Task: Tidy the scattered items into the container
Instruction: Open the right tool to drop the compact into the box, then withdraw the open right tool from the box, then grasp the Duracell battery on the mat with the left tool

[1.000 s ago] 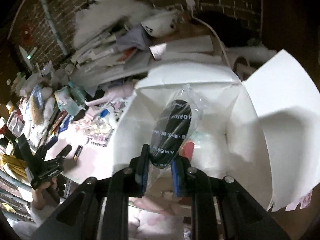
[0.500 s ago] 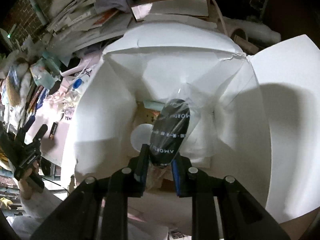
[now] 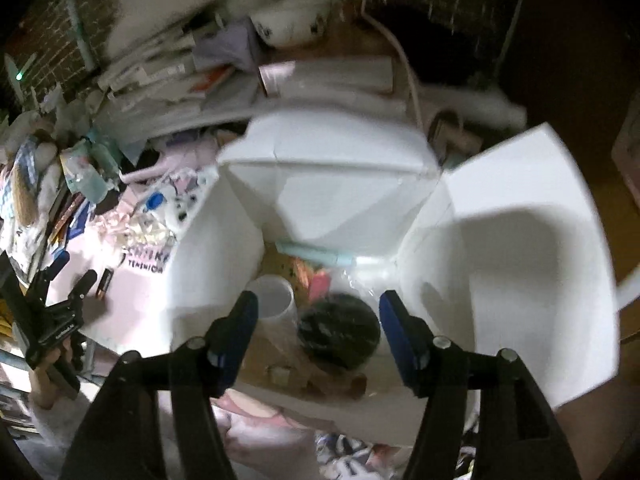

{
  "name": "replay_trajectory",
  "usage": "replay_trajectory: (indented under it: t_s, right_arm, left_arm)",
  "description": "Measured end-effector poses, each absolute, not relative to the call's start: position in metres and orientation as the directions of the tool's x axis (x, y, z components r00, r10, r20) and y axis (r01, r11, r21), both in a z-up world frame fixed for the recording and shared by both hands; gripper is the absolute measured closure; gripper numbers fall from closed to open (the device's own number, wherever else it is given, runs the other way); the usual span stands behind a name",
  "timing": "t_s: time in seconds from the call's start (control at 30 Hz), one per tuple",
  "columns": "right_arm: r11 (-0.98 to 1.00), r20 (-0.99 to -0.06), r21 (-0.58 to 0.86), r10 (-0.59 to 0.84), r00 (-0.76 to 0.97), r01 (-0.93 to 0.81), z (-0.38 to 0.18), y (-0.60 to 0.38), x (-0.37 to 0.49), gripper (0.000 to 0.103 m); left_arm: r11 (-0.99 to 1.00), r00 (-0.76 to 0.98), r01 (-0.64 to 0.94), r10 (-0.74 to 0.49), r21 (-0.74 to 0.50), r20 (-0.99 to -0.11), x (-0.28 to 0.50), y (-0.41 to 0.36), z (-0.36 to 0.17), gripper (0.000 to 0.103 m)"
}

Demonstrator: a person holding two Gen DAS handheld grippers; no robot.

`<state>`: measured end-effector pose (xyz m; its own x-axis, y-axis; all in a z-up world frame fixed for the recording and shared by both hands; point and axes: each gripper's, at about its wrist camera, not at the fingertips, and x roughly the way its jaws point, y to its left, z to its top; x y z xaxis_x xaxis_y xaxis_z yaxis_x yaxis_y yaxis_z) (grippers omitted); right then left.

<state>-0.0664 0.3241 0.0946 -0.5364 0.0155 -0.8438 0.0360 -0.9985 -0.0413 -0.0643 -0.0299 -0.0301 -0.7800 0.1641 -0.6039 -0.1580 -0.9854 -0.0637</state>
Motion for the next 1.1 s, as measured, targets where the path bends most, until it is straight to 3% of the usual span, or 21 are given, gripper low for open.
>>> replay_trajectory:
  t_s: [0.27, 0.4, 0.53, 0.73, 0.97, 1.1]
  right_arm:
    - [-0.984, -0.689, -0.054, -0.088, -0.719, 0.172, 0.117, 0.28, -0.04, 0.041]
    - [-0.965, -0.614, -0.066, -0.163, -0.773, 0.256, 0.108, 0.247, -0.028, 0.03]
    - [-0.938, -0.592, -0.069, -0.236, -0.77, 0.341, 0.092, 0.214, -0.024, 0.03]
    - [-0.893, -0.575, 0.035, -0.385, -0.722, 0.448, 0.072, 0.176, -0.027, 0.03]
    - [-0.86, -0.55, 0.032, -0.441, -0.709, 0.509, 0.047, 0.14, -0.023, 0.03]
    - [-0.865, -0.542, 0.021, -0.432, -0.721, 0.502, 0.029, 0.129, -0.019, 0.03]
  left_arm:
    - [-0.982, -0.773, -0.17, 0.185, -0.084, -0.606, -0.065, -0.034, -0.034, 0.007]
    - [-0.98, -0.767, -0.177, 0.194, -0.09, -0.611, -0.064, -0.036, -0.037, 0.007]
    - [-0.977, -0.76, -0.189, 0.207, -0.096, -0.616, -0.061, -0.039, -0.04, 0.007]
    - [-0.973, -0.747, -0.208, 0.222, -0.097, -0.627, -0.054, -0.044, -0.045, 0.007]
    - [-0.956, -0.73, -0.27, 0.281, -0.115, -0.623, -0.043, -0.041, -0.049, 0.008]
    - [-0.951, -0.716, -0.286, 0.293, -0.116, -0.634, -0.044, -0.036, -0.055, 0.021]
